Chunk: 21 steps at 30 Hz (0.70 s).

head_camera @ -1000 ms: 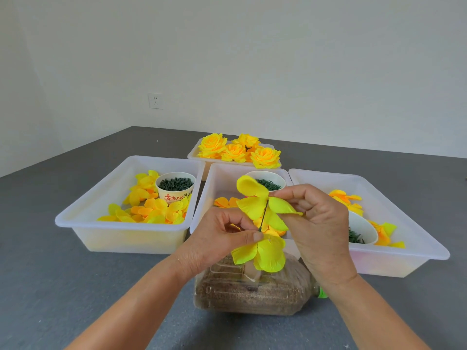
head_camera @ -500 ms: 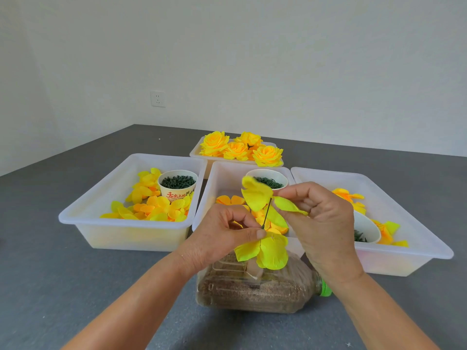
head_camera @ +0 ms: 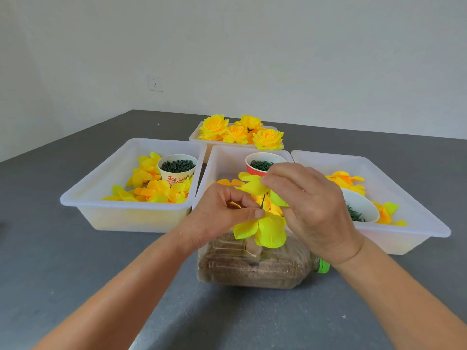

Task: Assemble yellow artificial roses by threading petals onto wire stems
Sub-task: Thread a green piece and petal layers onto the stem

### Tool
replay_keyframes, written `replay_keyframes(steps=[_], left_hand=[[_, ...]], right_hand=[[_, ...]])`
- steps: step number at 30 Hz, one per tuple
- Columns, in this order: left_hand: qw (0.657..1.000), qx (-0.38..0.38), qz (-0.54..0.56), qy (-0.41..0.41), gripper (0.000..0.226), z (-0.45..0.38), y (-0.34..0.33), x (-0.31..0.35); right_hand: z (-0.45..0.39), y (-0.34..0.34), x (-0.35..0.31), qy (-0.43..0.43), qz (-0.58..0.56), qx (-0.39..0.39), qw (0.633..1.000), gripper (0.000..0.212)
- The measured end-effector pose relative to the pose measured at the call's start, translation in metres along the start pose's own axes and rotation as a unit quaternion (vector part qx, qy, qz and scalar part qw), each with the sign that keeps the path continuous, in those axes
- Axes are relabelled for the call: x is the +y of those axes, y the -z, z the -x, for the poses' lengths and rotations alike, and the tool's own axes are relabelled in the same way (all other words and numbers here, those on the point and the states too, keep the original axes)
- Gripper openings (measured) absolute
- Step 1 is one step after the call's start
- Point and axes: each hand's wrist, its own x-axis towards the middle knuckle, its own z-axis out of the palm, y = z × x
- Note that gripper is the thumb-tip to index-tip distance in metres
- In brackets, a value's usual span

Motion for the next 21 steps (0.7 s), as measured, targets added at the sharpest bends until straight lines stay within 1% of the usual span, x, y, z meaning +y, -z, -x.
replay_keyframes(steps=[3,5,7,9,10,11,13,15,16,18,21], left_hand=[[1.0,0.016,-0.001,0.006,0.008,0.002,0.001,-0.001],[0.999,0.044,-0.019,0.004,0.011,0.002,0.003,-0.003],[0.993,0.101,-0.061,-0.01,0.017,0.002,0.004,-0.004],[0.975,0.182,-0.124,-0.036,0.028,0.002,0.005,-0.004],[0.963,0.212,-0.153,-0.064,0.036,0.002,0.006,-0.003],[0.952,0.226,-0.178,-0.103,0.041,0.003,0.007,-0.001],[0.931,0.212,-0.227,-0.192,0.041,0.005,0.008,0.002],[0.914,0.182,-0.269,-0.243,0.031,0.006,0.007,0.002],[0.911,0.171,-0.282,-0.247,0.027,0.007,0.007,0.002],[0.909,0.16,-0.294,-0.249,0.021,0.007,0.005,0.001],[0.905,0.158,-0.294,-0.264,0.014,0.008,0.004,-0.001]], right_hand=[[0.004,-0.003,0.0,0.008,-0.01,-0.003,1.0,0.023],[0.007,-0.005,0.0,0.008,-0.032,-0.002,0.999,0.02],[0.01,-0.006,-0.002,0.0,-0.05,-0.004,0.999,0.023],[0.013,-0.007,-0.002,-0.006,-0.06,-0.006,0.998,0.024],[0.014,-0.008,-0.002,-0.009,-0.064,-0.006,0.998,0.023],[0.016,-0.009,-0.002,-0.014,-0.069,-0.008,0.997,0.024],[0.02,-0.011,-0.003,-0.03,-0.087,-0.017,0.996,0.032],[0.023,-0.012,-0.003,-0.045,-0.108,-0.017,0.993,0.03],[0.024,-0.012,-0.003,-0.054,-0.114,-0.015,0.992,0.028],[0.024,-0.014,-0.003,-0.072,-0.123,-0.015,0.99,0.033],[0.026,-0.015,-0.007,-0.115,-0.146,-0.003,0.983,0.038]])
